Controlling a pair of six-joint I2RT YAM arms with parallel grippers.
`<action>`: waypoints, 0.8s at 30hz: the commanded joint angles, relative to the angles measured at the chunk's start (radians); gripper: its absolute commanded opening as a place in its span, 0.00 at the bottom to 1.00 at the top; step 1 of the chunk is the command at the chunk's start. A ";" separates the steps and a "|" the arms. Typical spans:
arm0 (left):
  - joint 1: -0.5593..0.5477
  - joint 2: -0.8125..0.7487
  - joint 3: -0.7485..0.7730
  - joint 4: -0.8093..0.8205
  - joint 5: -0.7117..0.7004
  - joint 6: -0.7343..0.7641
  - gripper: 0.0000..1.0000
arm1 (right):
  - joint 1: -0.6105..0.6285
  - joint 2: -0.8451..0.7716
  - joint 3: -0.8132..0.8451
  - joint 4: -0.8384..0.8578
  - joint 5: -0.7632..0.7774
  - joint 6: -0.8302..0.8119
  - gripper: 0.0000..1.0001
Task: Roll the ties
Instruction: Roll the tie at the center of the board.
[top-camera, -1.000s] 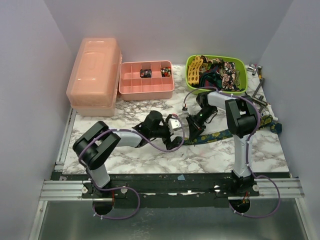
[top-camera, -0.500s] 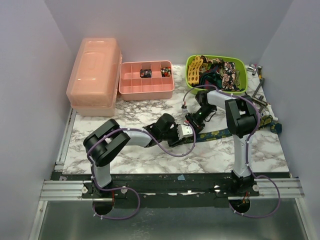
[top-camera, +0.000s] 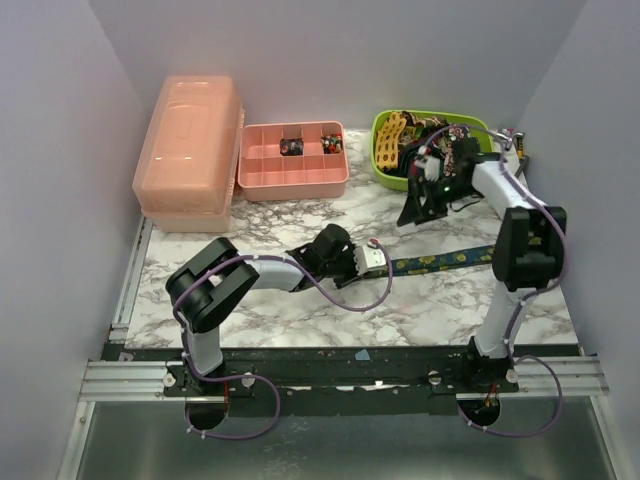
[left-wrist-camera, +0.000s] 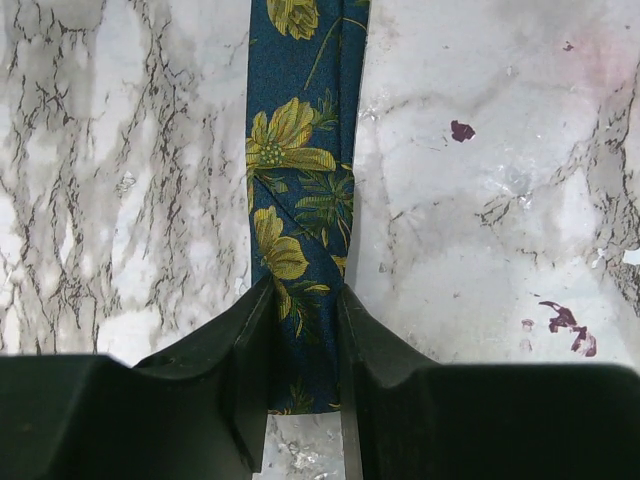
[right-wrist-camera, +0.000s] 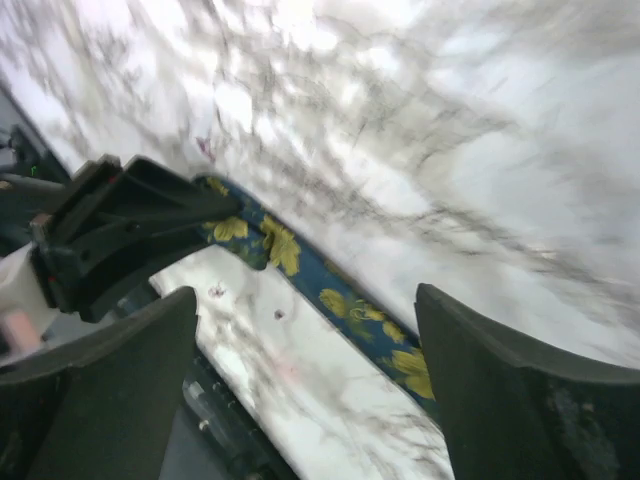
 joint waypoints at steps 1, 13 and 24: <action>0.020 0.006 -0.023 -0.105 -0.019 0.016 0.27 | -0.100 -0.239 -0.027 0.372 -0.097 0.296 1.00; 0.029 0.004 -0.028 -0.093 -0.005 0.016 0.28 | -0.107 -0.298 -0.152 0.621 -0.236 0.577 1.00; 0.035 0.010 -0.047 -0.066 0.003 0.025 0.28 | -0.012 -0.166 -0.295 0.265 -0.266 0.357 0.80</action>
